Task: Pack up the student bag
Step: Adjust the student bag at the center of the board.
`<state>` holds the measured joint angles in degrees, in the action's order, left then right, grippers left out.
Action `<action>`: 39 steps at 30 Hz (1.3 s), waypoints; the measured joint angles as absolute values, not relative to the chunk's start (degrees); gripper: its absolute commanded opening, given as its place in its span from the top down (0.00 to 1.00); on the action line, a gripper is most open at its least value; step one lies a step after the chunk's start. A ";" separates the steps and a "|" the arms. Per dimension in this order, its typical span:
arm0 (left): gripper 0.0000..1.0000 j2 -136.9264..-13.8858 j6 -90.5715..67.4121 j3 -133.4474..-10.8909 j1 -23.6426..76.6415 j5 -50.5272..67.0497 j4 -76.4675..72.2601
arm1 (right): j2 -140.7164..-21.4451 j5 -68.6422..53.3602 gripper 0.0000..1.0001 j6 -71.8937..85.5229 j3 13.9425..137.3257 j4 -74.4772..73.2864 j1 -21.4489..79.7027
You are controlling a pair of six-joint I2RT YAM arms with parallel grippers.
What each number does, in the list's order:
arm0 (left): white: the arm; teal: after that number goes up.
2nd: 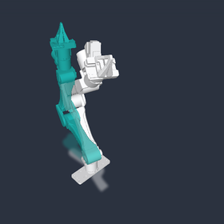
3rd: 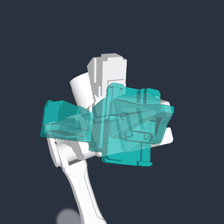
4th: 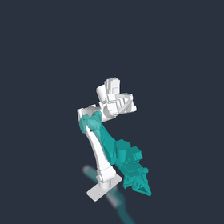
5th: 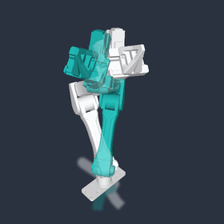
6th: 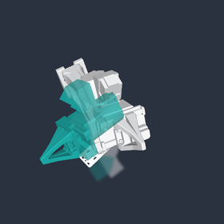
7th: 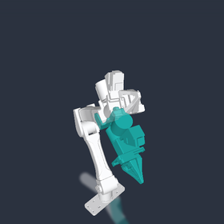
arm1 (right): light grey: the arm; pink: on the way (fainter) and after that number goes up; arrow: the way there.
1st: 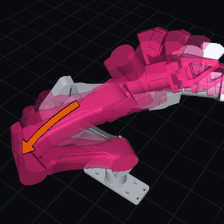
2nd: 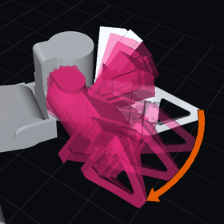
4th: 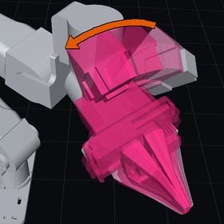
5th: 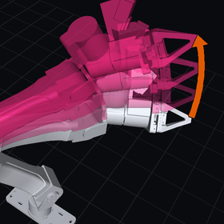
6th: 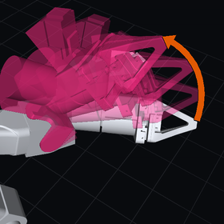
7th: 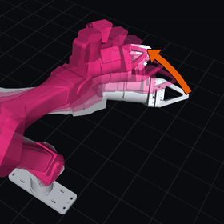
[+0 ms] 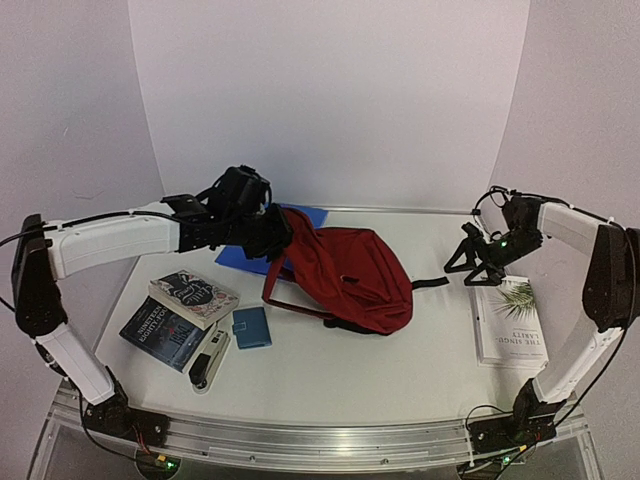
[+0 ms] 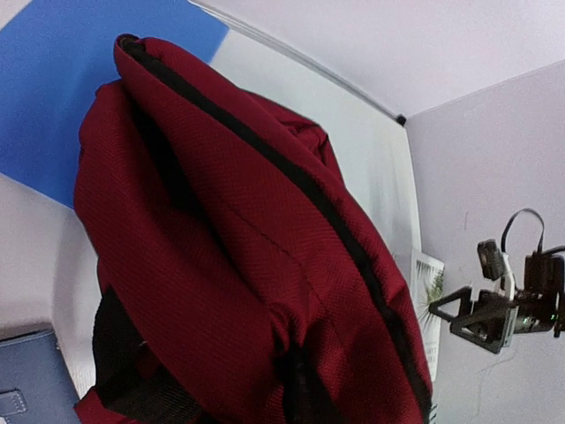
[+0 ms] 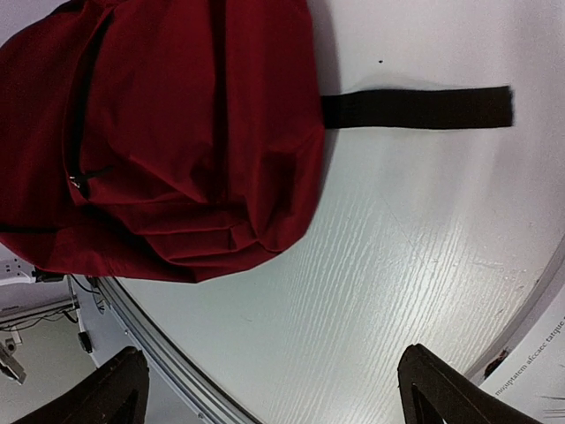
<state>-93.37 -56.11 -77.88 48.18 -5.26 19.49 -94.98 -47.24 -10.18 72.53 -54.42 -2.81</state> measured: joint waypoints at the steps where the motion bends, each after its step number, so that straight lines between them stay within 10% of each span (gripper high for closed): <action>1: 0.61 -95.03 -55.07 -79.34 48.51 -4.32 19.85 | -94.98 -47.09 0.02 -9.50 72.18 -53.90 -2.81; 8: 0.05 -99.10 -47.37 -87.48 50.71 5.25 28.83 | -94.98 -45.63 0.02 -6.76 71.99 -51.85 -2.79; 15: 0.00 -95.08 -41.25 -87.21 46.89 8.35 34.39 | -94.73 -43.02 0.02 -5.27 71.10 -50.81 -1.88; 28: 0.34 -130.90 -26.69 -123.26 39.98 7.13 49.58 | -93.36 -40.08 0.02 -2.68 65.40 -47.87 3.52; 39: 0.62 -126.82 -21.54 -100.48 46.21 13.59 47.51 | -97.98 -39.99 0.05 -1.38 64.98 -41.62 6.67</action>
